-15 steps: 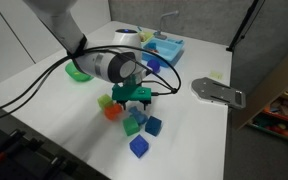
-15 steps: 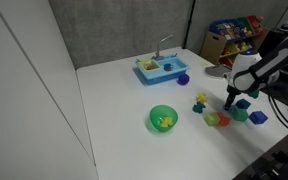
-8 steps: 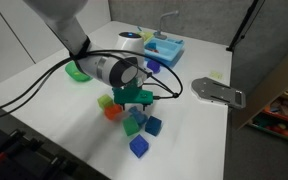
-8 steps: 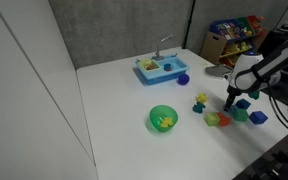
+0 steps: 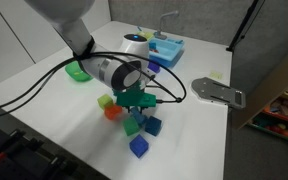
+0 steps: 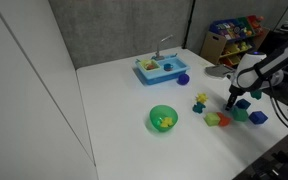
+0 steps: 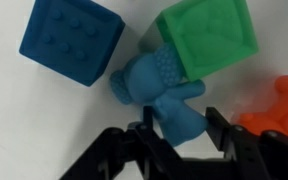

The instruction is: Pick up the light blue toy and place it in the green bowl

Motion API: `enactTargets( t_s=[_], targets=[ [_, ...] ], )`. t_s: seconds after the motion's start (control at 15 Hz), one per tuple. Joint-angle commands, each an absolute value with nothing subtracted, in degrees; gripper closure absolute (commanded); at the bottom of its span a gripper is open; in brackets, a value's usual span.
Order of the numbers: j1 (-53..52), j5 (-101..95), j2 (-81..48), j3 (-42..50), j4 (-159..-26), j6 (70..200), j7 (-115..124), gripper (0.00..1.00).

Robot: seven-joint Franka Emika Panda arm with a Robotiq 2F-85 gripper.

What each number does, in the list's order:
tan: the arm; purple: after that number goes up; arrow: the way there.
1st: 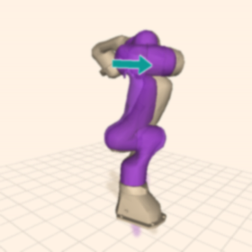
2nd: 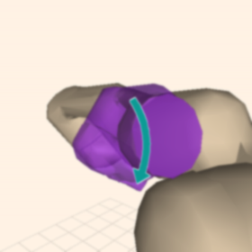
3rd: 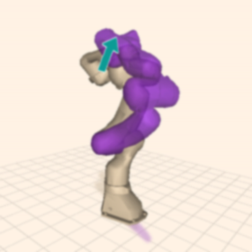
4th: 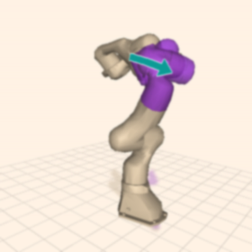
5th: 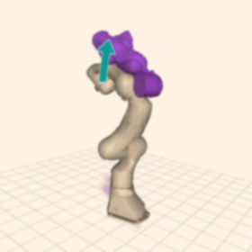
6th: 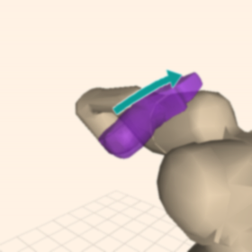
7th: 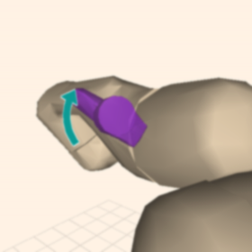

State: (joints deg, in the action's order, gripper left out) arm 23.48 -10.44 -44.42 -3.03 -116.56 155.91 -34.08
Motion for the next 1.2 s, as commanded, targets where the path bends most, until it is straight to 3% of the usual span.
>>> enactTargets(
  t_s=[0.0, 0.2, 0.4, 1.13],
  targets=[
    [24.0, -9.3, -45.1, -3.6, -115.6, 155.7, -35.8, 0.73],
    [23.1, -9.3, -43.7, -3.3, -116.3, 155.3, -34.7, 0.84],
    [21.8, -9.6, -41.9, -2.6, -116.9, 155.2, -33.1, 0.89],
    [11.9, -10.5, -30.6, -2.2, -120.6, 152.7, -26.7, 0.89]
  ],
)
